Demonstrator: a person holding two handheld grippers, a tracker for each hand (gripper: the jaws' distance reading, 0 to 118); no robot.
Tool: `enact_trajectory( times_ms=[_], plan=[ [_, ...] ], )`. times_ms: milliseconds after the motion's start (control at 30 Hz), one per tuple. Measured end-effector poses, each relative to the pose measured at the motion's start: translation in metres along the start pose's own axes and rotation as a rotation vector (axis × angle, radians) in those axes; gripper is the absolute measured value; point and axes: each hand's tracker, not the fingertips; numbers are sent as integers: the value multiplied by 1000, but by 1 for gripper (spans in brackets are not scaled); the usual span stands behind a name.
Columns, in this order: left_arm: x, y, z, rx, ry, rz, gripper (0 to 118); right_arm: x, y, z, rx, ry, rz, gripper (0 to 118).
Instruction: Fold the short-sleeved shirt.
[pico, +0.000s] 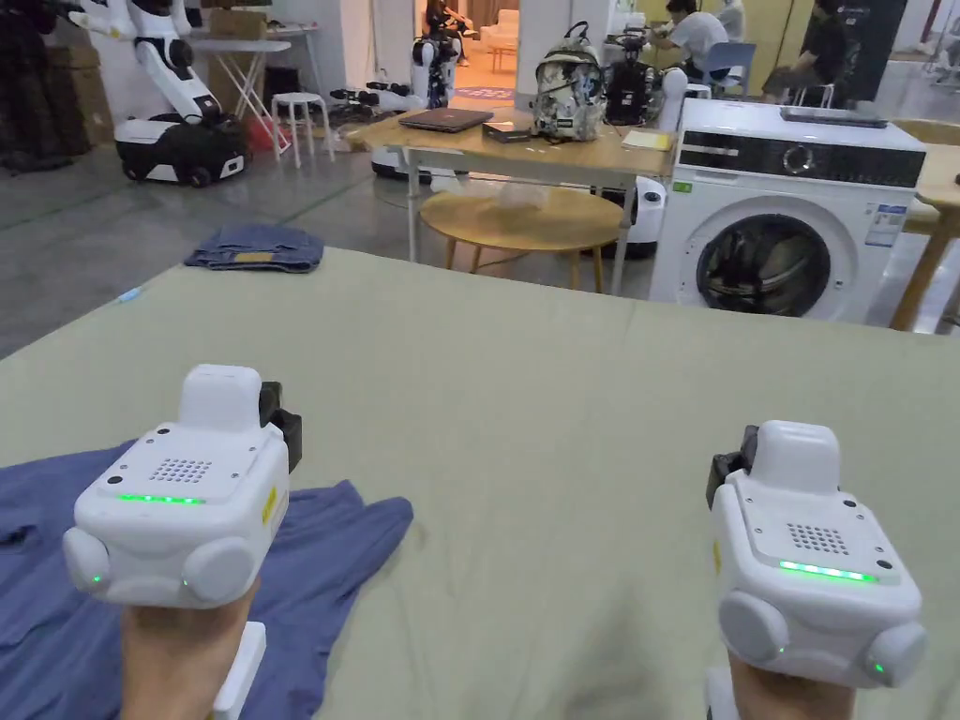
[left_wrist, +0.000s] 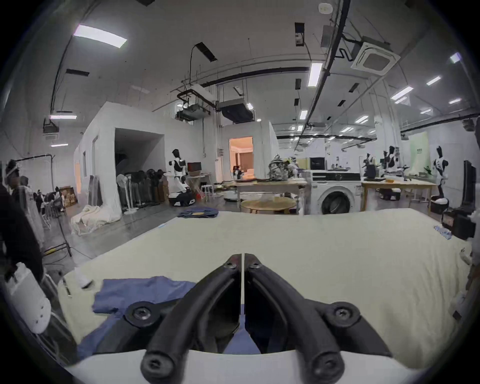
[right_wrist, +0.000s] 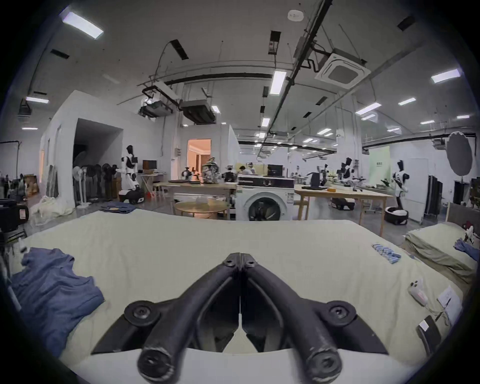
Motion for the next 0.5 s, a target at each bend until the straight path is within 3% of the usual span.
enact_trajectory(
  times_ms=[233, 500],
  plan=[
    [-72, -16, 8, -136, 111, -72, 0, -63, -4, -3, -23, 130, 25, 0],
    [-134, -43, 0, -331, 128, 47, 0, -106, -15, -3, -64, 220, 61, 0]
  ],
)
